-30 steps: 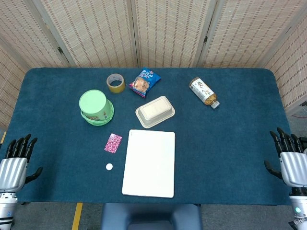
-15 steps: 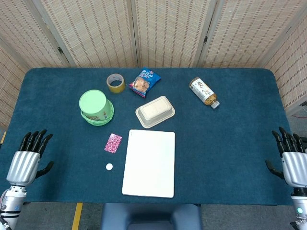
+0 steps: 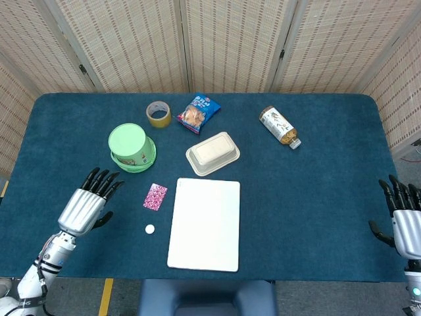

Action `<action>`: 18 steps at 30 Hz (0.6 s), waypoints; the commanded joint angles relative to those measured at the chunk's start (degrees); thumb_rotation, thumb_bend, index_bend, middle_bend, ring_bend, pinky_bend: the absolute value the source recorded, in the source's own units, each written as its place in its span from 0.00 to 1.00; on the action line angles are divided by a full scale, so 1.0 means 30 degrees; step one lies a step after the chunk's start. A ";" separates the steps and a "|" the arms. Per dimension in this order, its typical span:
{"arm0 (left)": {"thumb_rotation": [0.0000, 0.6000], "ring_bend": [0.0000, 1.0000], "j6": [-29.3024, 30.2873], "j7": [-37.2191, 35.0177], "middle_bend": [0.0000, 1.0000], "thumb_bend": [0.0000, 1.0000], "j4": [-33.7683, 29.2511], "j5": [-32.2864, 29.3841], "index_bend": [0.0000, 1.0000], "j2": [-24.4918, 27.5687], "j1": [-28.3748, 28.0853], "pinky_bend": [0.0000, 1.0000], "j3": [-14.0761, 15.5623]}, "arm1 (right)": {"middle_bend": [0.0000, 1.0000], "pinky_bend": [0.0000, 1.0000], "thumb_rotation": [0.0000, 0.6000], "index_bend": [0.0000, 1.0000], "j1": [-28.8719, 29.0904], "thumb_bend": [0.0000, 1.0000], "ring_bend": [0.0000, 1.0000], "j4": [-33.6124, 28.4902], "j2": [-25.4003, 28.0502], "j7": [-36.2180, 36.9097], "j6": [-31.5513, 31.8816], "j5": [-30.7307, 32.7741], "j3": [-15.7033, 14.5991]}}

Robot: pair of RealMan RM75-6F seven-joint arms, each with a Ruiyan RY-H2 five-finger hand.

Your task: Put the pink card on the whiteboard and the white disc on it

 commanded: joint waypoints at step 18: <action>1.00 0.12 -0.5015 0.5327 0.15 0.34 0.0823 -0.6428 0.24 -0.3365 -0.4474 0.00 -0.0992 | 0.03 0.00 1.00 0.01 -0.0214 0.31 0.08 -0.0078 0.0253 0.0170 0.0187 -0.0017 -0.0009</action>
